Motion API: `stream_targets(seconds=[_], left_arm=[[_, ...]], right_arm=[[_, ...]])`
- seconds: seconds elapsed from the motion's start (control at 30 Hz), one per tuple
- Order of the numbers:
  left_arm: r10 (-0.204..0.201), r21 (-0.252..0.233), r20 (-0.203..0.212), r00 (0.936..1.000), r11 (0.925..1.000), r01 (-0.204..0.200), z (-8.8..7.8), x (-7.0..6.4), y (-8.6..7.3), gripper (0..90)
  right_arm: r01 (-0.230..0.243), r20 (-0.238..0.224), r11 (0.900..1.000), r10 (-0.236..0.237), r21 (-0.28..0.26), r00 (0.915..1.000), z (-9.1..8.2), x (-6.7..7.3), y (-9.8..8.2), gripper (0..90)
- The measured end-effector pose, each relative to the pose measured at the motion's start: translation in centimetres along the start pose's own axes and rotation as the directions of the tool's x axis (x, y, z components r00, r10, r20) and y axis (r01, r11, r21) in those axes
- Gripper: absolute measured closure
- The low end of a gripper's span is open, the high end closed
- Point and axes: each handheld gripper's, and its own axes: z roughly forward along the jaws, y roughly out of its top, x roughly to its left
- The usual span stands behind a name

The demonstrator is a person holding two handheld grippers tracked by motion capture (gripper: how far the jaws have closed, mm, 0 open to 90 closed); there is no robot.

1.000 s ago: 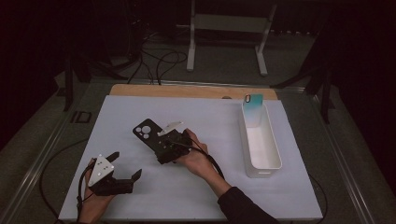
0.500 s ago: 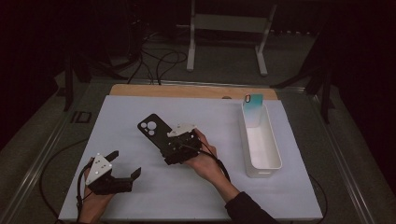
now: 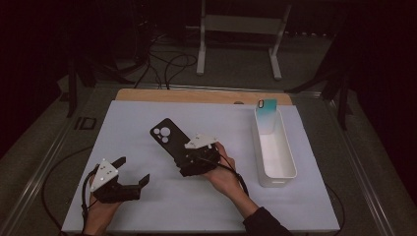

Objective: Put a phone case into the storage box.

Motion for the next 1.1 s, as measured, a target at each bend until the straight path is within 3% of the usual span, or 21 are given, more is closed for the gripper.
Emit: stream_targets(seconds=[0.47, 1.1], left_arm=[[-0.062, 0.0, 0.026, 0.9977, 0.9981, 0.062, 0.1, -0.1, 1.6, 2.2], [-0.089, 0.0, 0.09, 0.9919, 0.996, 0.09, 2.4, -1.8, 3.8, 14.9]], right_arm=[[0.028, -0.01, 0.998, -0.029, -0.054, 0.9995, -0.4, 1.2, 0.0, 15.2], [0.071, -0.041, 0.992, -0.075, -0.108, 0.9963, -0.6, 2.3, -0.1, 15.2]])
